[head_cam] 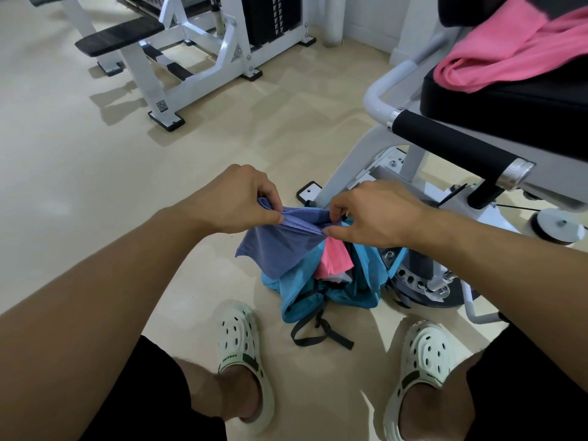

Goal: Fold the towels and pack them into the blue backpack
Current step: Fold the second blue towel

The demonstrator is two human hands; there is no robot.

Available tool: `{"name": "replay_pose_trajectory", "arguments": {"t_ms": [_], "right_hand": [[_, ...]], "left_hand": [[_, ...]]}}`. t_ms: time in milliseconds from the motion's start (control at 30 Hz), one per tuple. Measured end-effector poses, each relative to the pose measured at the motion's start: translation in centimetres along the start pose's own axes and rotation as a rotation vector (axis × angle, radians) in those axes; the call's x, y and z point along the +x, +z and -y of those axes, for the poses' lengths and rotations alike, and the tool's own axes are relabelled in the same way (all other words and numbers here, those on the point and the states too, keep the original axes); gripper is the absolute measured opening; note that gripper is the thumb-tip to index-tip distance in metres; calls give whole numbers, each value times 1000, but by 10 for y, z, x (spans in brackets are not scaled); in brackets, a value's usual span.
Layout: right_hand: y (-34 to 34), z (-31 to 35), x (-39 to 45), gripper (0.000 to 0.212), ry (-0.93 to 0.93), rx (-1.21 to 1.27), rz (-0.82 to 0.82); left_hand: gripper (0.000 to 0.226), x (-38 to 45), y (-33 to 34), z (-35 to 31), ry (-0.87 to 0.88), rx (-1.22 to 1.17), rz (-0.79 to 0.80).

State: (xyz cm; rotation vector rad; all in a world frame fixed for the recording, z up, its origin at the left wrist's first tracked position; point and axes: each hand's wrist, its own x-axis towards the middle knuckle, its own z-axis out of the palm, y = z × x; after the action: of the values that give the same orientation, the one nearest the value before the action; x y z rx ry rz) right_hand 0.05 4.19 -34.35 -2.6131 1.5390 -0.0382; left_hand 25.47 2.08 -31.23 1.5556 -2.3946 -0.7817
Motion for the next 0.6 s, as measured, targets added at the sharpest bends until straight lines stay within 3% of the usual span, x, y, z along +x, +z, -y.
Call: {"name": "replay_pose_trajectory", "arguments": {"t_ms": [200,400,600], "right_hand": [[1,0,0,33,-8,-1,4],[-1,-3,-1,27,13,-9,11],[1,-2,1,31,36,-22,-12]], "left_hand": [[3,-1,1,-7,46,129,12],[22,3,6,-5,85,162,9],[16,4,8,-1,51,80,-24]]}}
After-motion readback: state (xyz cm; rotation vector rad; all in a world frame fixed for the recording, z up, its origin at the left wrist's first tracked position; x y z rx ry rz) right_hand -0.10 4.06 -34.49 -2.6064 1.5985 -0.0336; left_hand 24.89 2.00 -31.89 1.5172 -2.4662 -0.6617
